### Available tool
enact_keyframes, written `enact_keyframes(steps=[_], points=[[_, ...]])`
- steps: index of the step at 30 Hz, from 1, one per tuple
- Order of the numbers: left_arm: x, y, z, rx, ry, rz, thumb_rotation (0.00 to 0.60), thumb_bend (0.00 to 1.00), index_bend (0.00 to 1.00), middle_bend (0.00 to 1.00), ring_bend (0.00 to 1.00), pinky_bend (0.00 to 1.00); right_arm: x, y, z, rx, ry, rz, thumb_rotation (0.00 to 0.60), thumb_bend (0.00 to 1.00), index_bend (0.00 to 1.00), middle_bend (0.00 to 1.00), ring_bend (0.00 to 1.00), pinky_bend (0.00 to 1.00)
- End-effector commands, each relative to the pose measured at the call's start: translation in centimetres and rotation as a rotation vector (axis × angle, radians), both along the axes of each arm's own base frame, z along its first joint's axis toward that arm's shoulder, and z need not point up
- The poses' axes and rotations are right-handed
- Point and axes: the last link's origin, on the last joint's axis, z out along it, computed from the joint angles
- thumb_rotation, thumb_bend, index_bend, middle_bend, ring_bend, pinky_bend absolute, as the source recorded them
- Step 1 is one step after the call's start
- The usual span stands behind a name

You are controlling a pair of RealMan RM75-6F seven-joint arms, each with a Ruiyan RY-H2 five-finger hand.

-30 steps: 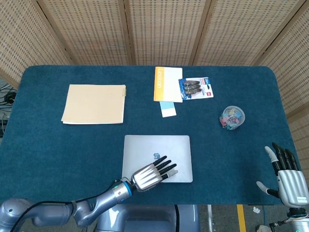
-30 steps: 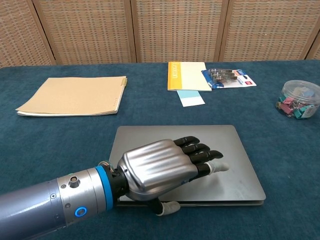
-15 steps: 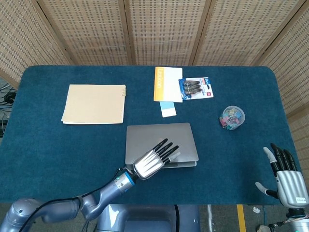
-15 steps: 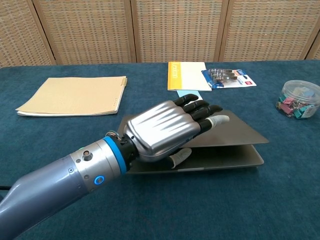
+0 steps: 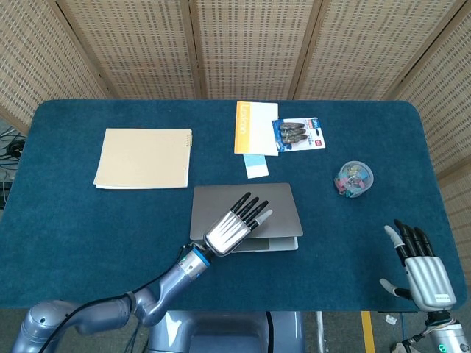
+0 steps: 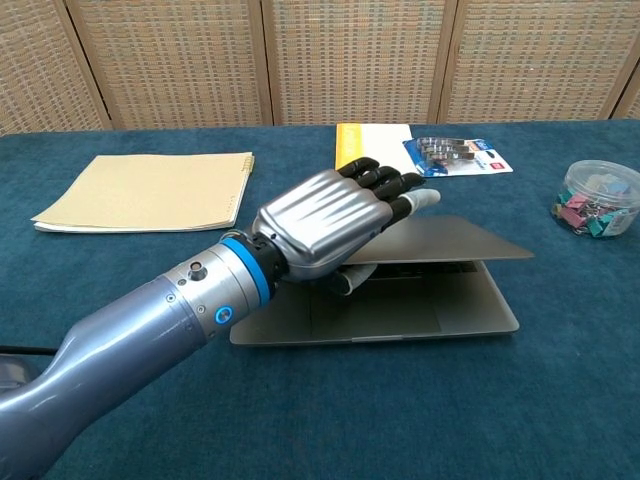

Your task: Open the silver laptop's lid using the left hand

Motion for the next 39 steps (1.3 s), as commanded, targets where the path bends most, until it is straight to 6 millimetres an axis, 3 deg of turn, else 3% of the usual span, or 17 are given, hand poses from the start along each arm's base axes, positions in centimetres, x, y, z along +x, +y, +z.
enact_keyframes(steps=[1,3,8,11,20,28,33,39], points=[[0.1,0.4,0.3,0.001,-0.007,0.008,0.6,0.56,0.0,0.0,0.0,0.0,0.3,-1.3,-1.5,0.102,0.001,0.065,0.6,0.11,0.05,0.0,0.0,0.0],[0.2,0.5,0.4,0.002,-0.007,0.008,0.6,0.55,0.0,0.0,0.0,0.0,0.4,-1.9,-2.1,0.148,0.001,0.097,0.6,0.23,0.07,0.0,0.0,0.0],[0.1,0.6,0.9,0.013,0.006,-0.004,0.6,0.55,0.0,0.0,0.0,0.0,0.8,-3.8,-4.6,0.31,0.016,0.181,0.6,0.7,0.13,0.05,0.0,0.04],[-0.1,0.9,1.5,0.016,0.011,-0.013,0.6,0.55,0.0,0.0,0.0,0.0,1.2,-4.9,-6.0,0.397,0.018,0.215,0.6,0.85,0.15,0.06,0.0,0.07],[0.0,1.7,2.5,-0.011,-0.011,0.025,0.6,0.55,0.0,0.0,0.0,0.0,3.1,-6.9,-9.1,0.499,0.077,0.246,0.6,1.0,0.16,0.07,0.0,0.07],[0.1,2.1,3.0,0.01,0.006,0.023,0.6,0.55,0.0,0.0,0.0,0.0,4.3,-8.3,-11.9,0.542,0.095,0.225,0.6,1.0,0.17,0.08,0.0,0.08],[0.1,2.3,3.2,0.007,-0.004,0.041,0.6,0.55,0.0,0.0,0.0,0.0,4.8,-8.8,-13.1,0.554,0.115,0.22,0.6,1.0,0.18,0.11,0.05,0.18],[0.1,2.3,3.5,0.016,0.0,0.029,0.6,0.55,0.0,0.0,0.0,0.0,5.9,-9.2,-13.4,0.536,0.098,0.237,0.6,1.0,0.2,0.16,0.11,0.23]])
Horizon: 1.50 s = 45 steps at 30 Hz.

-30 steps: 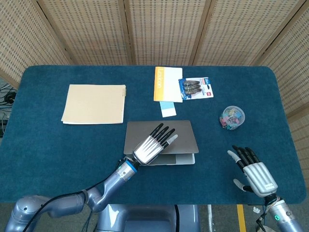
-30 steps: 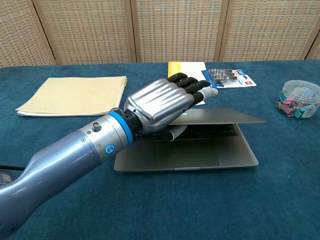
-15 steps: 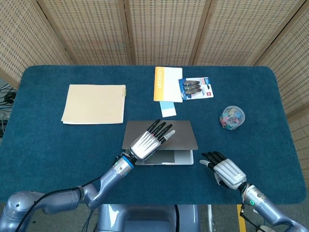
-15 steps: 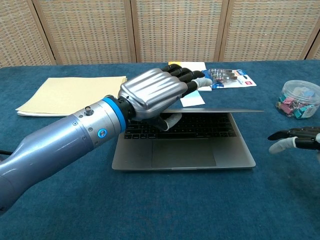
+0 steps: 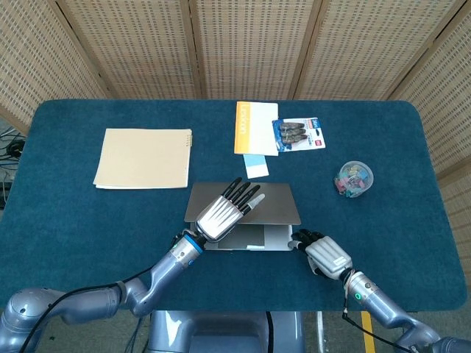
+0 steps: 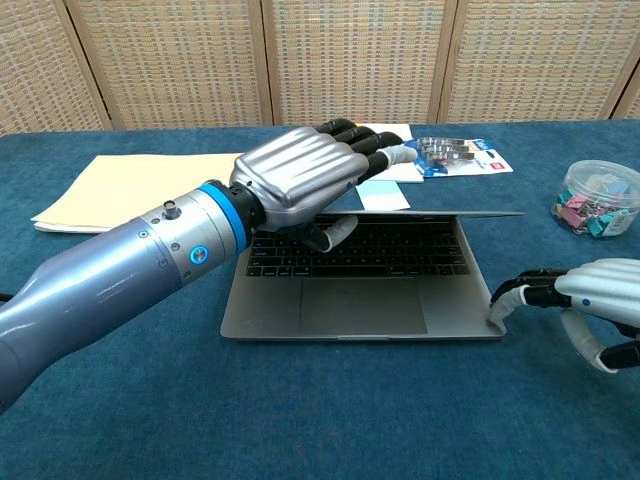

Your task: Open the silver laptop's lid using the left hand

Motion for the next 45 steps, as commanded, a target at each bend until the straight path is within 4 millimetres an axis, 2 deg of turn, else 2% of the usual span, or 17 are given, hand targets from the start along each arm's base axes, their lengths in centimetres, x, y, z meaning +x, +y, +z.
enact_keyframes(steps=[1,13,24,31,40,45], points=[[0.0,0.0,0.1,0.002,0.002,-0.004,0.6,0.55,0.0,0.0,0.0,0.0,0.8,-0.1,0.0,-0.009,-0.002,0.028,0.6,1.0,0.2,0.16,0.12,0.23],[0.0,0.1,0.1,0.005,0.006,-0.004,0.6,0.55,0.0,0.0,0.0,0.0,2.9,-0.2,-1.2,-0.004,0.015,0.071,0.6,1.0,0.22,0.17,0.13,0.24],[-0.4,0.6,0.9,0.001,-0.01,0.015,0.6,0.55,0.0,0.0,0.0,0.0,2.8,0.0,-2.7,0.02,0.062,0.079,0.6,1.0,0.23,0.18,0.13,0.24],[-0.2,1.1,1.6,0.007,-0.023,0.014,0.6,0.55,0.0,0.0,0.0,0.0,3.0,0.1,-3.0,0.026,0.083,0.093,0.6,1.0,0.24,0.18,0.13,0.24],[1.6,3.6,3.8,0.076,-0.033,0.018,0.6,0.55,0.0,0.0,0.0,0.0,3.7,0.3,-3.2,0.049,0.11,0.132,0.6,1.0,0.25,0.19,0.13,0.24],[2.5,5.0,4.4,0.1,-0.04,0.04,0.6,0.55,0.0,0.0,0.0,0.0,4.2,0.4,-3.2,0.058,0.116,0.161,0.6,1.0,0.25,0.19,0.13,0.24]])
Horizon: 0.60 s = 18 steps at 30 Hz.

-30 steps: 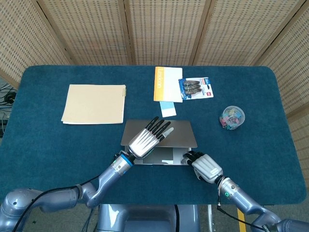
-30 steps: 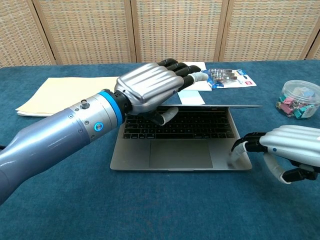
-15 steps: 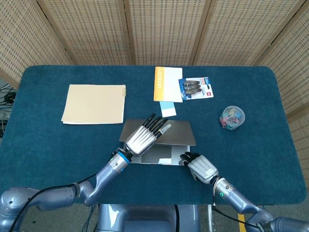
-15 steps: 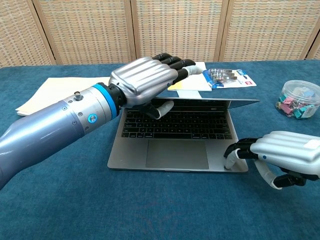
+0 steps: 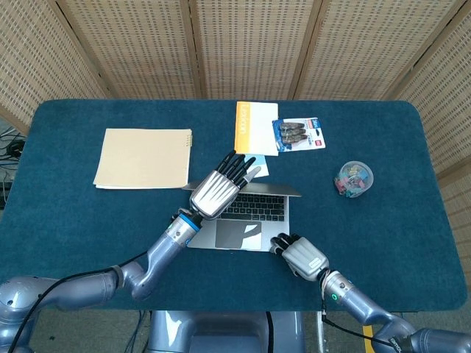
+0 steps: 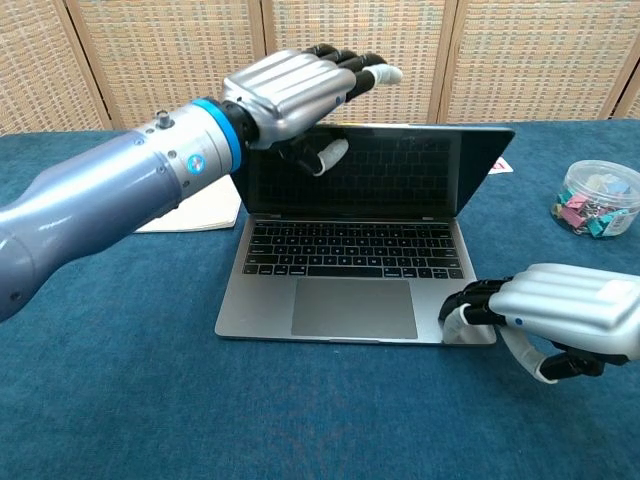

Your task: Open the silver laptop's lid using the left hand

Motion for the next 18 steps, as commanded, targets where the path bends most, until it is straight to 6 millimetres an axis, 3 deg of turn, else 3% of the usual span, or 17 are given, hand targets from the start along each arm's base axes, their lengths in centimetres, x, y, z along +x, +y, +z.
enact_keyframes(steps=[1,8,18], points=[[0.9,1.4,0.5,0.019,-0.003,0.022,0.6,0.55,0.0,0.0,0.0,0.0,0.5,0.1,0.1,0.008,0.002,0.023,0.6,1.0,0.25,0.19,0.13,0.24],[2.2,4.0,0.5,0.026,0.0,0.083,0.6,0.55,0.0,0.0,0.0,0.0,1.2,0.1,0.0,0.029,0.006,0.047,0.6,1.0,0.25,0.19,0.13,0.24],[1.3,6.1,1.5,0.065,0.031,0.101,0.6,0.55,0.0,0.0,0.0,0.0,1.1,-0.4,-0.2,0.036,0.002,0.041,0.6,1.0,0.25,0.2,0.13,0.24]])
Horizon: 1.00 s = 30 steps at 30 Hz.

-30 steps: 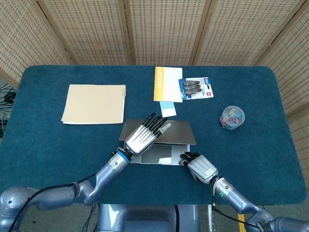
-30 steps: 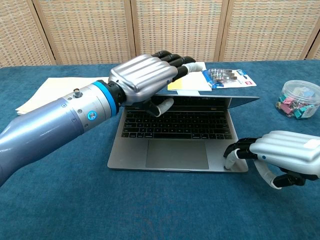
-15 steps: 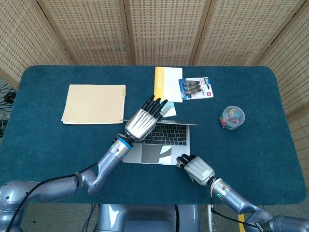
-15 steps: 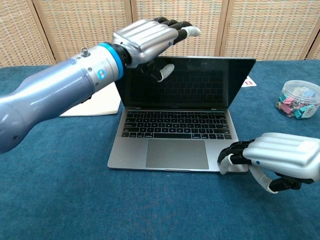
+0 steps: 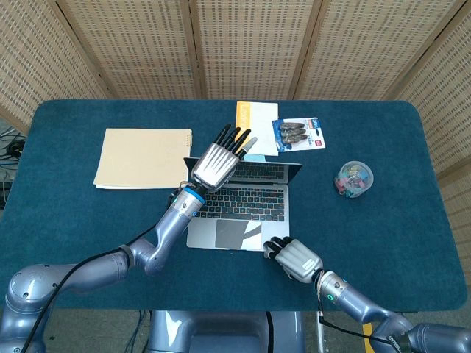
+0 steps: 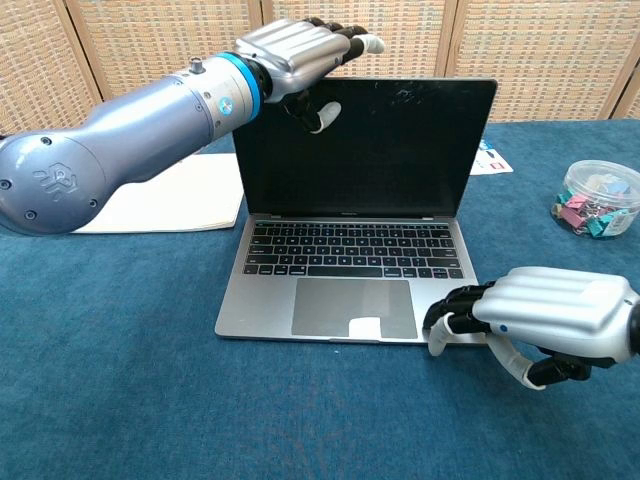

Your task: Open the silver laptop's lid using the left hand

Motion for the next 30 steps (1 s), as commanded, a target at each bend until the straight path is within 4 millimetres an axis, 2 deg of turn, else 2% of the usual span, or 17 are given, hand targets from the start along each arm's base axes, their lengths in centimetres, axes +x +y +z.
enact_keyframes(steps=[1,13,30], points=[[-0.1,0.7,0.6,0.015,-0.004,0.006,0.6,0.55,0.0,0.0,0.0,0.0,0.0,0.0,0.0,0.001,0.0,0.001,0.6,1.0,0.25,0.2,0.13,0.24],[-0.7,3.4,3.0,0.086,0.027,0.034,0.6,0.55,0.0,0.0,0.0,0.0,0.1,-0.1,-0.3,0.003,-0.007,0.013,0.6,1.0,0.25,0.2,0.13,0.24],[-1.7,4.6,2.5,0.085,0.045,0.069,0.6,0.55,0.0,0.0,0.0,0.0,0.4,-0.5,-0.6,0.0,-0.001,0.011,0.6,1.0,0.25,0.2,0.13,0.24]])
